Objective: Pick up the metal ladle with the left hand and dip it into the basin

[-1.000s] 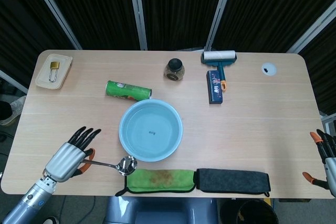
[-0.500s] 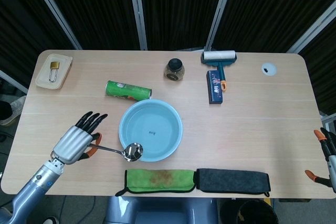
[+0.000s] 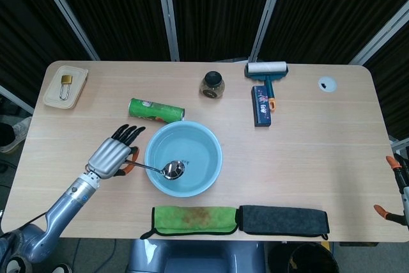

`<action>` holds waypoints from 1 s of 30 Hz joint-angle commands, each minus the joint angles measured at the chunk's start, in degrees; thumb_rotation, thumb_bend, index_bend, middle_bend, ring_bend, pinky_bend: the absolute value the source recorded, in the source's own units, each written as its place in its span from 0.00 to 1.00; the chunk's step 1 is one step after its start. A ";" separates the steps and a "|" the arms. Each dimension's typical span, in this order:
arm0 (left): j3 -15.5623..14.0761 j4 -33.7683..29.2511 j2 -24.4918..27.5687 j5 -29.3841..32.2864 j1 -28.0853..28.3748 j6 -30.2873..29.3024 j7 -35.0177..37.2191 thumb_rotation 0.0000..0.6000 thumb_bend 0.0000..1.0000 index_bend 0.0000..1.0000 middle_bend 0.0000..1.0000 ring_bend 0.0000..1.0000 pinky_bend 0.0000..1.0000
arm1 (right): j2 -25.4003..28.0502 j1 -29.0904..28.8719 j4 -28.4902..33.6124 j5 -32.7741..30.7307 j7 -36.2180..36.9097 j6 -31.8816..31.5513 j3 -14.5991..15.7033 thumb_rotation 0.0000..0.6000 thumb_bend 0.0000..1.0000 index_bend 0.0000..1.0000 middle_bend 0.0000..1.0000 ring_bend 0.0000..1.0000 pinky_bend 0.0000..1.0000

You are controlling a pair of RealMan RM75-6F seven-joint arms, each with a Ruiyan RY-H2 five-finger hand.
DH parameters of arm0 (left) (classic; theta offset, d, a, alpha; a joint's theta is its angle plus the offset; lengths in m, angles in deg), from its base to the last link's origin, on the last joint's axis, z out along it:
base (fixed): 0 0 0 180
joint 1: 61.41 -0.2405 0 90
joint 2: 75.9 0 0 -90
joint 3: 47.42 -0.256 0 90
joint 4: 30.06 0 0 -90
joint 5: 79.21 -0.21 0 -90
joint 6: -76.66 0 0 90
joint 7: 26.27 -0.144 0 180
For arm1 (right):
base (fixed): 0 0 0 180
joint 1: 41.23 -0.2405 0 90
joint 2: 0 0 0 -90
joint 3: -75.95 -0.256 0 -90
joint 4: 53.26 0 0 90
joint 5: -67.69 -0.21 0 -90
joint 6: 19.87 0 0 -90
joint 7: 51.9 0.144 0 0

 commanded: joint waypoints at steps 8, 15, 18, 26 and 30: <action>0.90 6.36 -6.28 3.85 3.79 3.77 0.33 1.00 0.45 0.68 0.00 0.00 0.00 | 0.19 -0.13 -0.38 -0.54 0.78 0.47 -0.26 1.00 0.00 0.00 0.00 0.00 0.00; 1.44 8.38 -8.44 5.36 5.57 5.28 1.32 1.00 0.45 0.68 0.00 0.00 0.00 | 0.35 -0.27 -0.47 -0.62 1.22 0.74 -0.35 1.00 0.00 0.00 0.00 0.00 0.00; 1.70 8.88 -8.99 5.93 6.20 5.51 1.35 1.00 0.45 0.68 0.00 0.00 0.00 | 0.43 -0.20 -0.57 -0.65 1.57 0.68 -0.37 1.00 0.00 0.00 0.00 0.00 0.00; 1.46 11.00 -9.71 8.49 6.74 6.03 1.47 1.00 0.45 0.68 0.00 0.00 0.00 | 0.78 0.47 -0.58 -0.01 2.43 -0.84 -0.35 1.00 0.00 0.00 0.00 0.00 0.00; 1.19 11.64 -9.89 9.43 7.04 6.67 1.86 1.00 0.45 0.68 0.00 0.00 0.00 | 0.67 0.47 -0.74 0.10 2.39 -0.77 -0.28 1.00 0.00 0.00 0.00 0.00 0.00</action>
